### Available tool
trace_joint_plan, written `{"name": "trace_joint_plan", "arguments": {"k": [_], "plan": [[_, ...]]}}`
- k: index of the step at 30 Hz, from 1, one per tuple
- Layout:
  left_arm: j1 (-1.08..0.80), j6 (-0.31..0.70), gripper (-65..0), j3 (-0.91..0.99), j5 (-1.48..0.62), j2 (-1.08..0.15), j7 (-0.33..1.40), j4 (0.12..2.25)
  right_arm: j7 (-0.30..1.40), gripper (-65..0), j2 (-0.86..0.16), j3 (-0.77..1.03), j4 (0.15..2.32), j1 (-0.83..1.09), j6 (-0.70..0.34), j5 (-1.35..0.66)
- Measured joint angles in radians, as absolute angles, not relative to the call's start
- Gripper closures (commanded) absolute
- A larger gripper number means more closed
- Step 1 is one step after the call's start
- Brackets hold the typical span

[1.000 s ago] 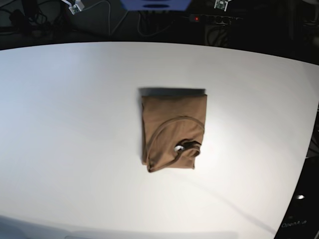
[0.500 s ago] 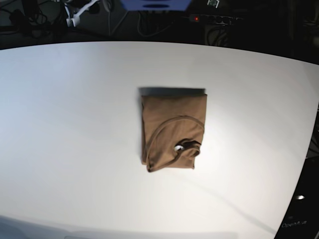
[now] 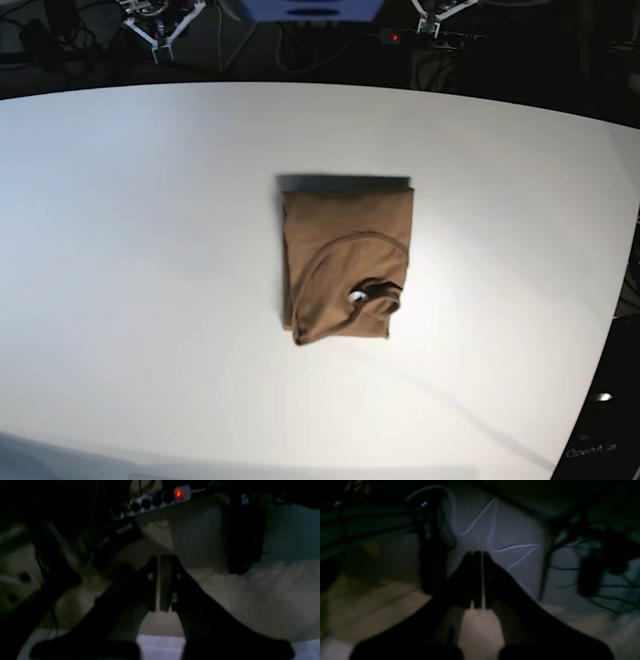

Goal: Fold the T-shirt properly

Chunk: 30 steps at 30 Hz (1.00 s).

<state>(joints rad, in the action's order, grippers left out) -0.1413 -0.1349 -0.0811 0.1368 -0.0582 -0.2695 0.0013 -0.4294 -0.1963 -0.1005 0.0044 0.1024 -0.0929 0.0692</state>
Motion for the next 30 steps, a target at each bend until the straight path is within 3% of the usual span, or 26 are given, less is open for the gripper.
{"name": "trace_joint_plan", "arguments": {"k": [7,20,30], "plan": [[-0.093,-0.131,-2.5,-0.053,0.091,-0.041,-0.273,0.002,-0.382,-0.9,-0.179,-0.097,0.012,0.122,0.001,0.071],[-0.083,-0.134,-2.5,-0.047,0.028,-0.045,-0.282,0.046,-0.397,-0.9,-0.166,-0.091,0.022,0.116,0.009,-0.034],[-0.054,-0.130,-2.5,-0.052,0.033,-0.048,-0.283,0.067,-0.453,-0.7,-0.140,0.012,0.022,0.115,0.004,-0.033]]}}
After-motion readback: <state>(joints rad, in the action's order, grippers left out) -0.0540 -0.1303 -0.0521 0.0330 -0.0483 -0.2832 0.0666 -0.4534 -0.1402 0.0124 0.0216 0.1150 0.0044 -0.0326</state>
